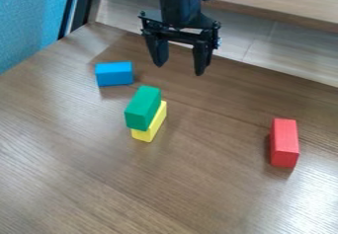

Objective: Pick the green rectangle block and put it on the table between the yellow and red block

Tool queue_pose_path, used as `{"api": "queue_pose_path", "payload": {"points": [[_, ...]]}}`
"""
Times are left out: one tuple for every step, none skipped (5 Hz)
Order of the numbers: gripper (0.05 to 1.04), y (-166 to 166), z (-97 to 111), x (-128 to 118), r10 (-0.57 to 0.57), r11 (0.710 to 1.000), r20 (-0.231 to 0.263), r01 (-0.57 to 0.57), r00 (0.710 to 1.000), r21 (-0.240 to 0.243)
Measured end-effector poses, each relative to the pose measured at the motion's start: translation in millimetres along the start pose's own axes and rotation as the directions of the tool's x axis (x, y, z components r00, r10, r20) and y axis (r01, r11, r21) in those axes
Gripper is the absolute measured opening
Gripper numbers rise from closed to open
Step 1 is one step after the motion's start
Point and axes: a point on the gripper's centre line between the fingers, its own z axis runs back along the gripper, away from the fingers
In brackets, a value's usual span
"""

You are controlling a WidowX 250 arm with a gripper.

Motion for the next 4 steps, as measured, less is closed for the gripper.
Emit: {"api": "queue_pose_path", "payload": {"points": [[1.000, 1, -12, -5, 0.002, 1.000, -0.040, -0.002, 0.999, 0.003], [1.000, 4, -15, -9, 0.007, 1.000, -0.055, -0.007, 0.998, 0.006], [1.000, 12, -18, -12, 0.018, 1.000, -0.064, -0.017, 0.998, 0.017], [1.000, 21, -18, -18, 0.034, 0.998, -0.081, -0.030, 0.996, 0.049]]}}
